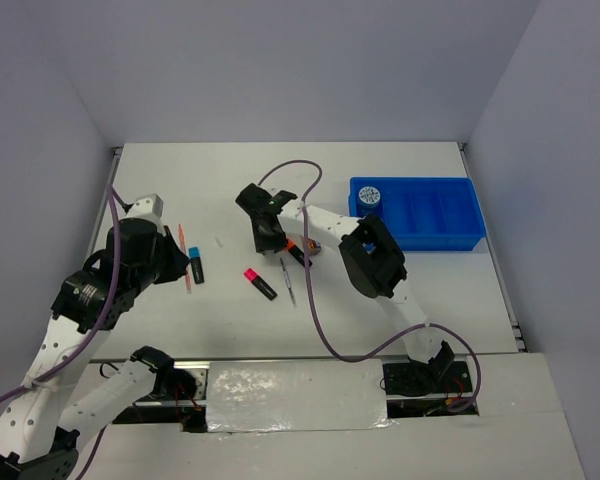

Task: Sort the stationery into containers
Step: Close the pen cap on the pen.

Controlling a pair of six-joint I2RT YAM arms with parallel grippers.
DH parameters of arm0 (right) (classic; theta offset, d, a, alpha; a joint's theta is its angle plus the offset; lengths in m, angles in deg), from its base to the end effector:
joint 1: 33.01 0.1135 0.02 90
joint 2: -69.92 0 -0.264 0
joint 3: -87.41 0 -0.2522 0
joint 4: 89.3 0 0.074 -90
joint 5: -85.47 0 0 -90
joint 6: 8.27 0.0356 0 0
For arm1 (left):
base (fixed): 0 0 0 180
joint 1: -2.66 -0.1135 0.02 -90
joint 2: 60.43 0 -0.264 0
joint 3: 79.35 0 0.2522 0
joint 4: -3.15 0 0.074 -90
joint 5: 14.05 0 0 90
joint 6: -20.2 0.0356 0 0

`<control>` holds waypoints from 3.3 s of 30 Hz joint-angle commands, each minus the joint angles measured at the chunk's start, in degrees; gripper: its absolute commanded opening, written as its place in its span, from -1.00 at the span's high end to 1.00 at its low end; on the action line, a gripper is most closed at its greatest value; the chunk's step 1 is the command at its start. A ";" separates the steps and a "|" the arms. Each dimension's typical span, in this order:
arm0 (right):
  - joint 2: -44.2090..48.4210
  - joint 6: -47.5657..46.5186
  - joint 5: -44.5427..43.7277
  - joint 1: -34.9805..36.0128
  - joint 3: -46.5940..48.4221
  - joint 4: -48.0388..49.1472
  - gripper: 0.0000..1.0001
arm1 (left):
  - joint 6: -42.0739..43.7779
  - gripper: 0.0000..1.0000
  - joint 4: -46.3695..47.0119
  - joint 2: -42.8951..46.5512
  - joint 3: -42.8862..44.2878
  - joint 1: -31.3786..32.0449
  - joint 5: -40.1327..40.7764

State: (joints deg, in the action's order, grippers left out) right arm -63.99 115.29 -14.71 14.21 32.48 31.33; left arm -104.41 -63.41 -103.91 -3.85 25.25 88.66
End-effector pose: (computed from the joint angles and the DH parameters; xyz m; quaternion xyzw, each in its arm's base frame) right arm 0.3393 0.3574 0.1637 -0.0997 0.9732 0.0556 0.1998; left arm 0.1247 -0.0434 0.3672 -0.1433 0.8695 -0.1353 0.4529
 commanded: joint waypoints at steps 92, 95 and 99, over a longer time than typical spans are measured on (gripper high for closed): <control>67.11 23.48 11.58 -1.26 -45.47 52.99 1.00 | -8.45 1.00 54.37 -4.68 -14.19 0.09 -59.03; 67.29 22.78 12.72 -1.34 -45.92 53.42 1.00 | -9.51 1.00 56.92 -5.47 -13.93 0.09 -58.85; 67.11 22.34 13.69 -1.34 -45.48 53.43 1.00 | -9.07 1.00 57.10 -7.22 -13.05 0.09 -59.12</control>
State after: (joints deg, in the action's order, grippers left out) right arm 1.34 139.27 -2.56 12.55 -13.51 81.85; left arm -113.49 -10.16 -110.56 -18.23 25.25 29.91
